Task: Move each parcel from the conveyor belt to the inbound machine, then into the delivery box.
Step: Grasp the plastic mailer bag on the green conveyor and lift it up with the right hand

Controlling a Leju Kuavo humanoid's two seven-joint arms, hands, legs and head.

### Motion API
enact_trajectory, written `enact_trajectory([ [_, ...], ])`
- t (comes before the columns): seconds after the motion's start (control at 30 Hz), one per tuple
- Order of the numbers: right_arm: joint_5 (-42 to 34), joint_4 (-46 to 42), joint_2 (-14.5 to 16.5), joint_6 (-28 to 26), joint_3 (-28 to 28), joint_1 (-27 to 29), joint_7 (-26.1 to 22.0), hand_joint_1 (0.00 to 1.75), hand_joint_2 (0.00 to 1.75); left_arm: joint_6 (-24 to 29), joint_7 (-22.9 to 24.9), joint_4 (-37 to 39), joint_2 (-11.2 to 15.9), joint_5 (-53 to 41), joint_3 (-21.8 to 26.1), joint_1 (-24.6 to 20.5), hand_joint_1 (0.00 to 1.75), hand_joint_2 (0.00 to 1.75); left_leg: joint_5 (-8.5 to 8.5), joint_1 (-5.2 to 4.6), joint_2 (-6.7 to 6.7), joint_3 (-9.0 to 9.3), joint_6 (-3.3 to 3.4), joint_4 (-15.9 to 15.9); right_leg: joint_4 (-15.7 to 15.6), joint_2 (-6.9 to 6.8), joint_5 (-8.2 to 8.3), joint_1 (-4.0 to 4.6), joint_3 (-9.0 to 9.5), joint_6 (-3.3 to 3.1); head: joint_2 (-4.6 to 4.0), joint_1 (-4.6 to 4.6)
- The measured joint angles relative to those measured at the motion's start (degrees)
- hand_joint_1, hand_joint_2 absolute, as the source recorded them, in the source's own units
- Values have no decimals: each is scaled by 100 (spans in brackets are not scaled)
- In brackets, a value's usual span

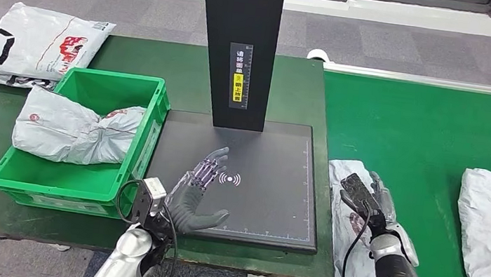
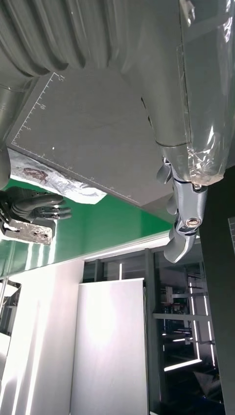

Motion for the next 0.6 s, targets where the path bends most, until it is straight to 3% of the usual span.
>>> enact_trajectory([
  [0.37, -66, 0, 3, 31, -192, -3, -21, 175, 175, 0, 0, -66, 0, -10, 0, 8, 0, 175, 1, 0, 0, 0, -1, 0, 0, 0, 0, 1, -1, 0, 0, 0],
  [0.4, -73, 0, 3, 32, -202, -4, -23, 149, 175, 0, 0, -68, 0, -10, 0, 9, 0, 175, 1, 0, 0, 0, -1, 0, 0, 0, 0, 1, -1, 0, 0, 0],
  [0.5, -122, 0, 3, 38, -225, -4, -31, 18, 175, -2, 1, -69, 0, -8, 0, 9, 0, 175, 0, 0, 0, 0, -1, 0, 0, 0, 0, 1, -1, 0, 0, 0],
  [0.53, -119, 0, 3, 22, -227, -4, -15, 0, 175, -3, 2, -69, 0, -6, 0, 9, 0, 175, 0, 0, 0, 0, -1, 0, 0, 0, 0, 1, -1, 0, 0, 0],
  [0.6, -8, -1, 3, -86, -226, -4, 95, 0, 175, -5, 5, -69, 0, 4, 0, 9, 0, 175, 0, 0, 0, -1, 0, 0, 0, 0, 0, 1, -1, 0, 0, 0],
])
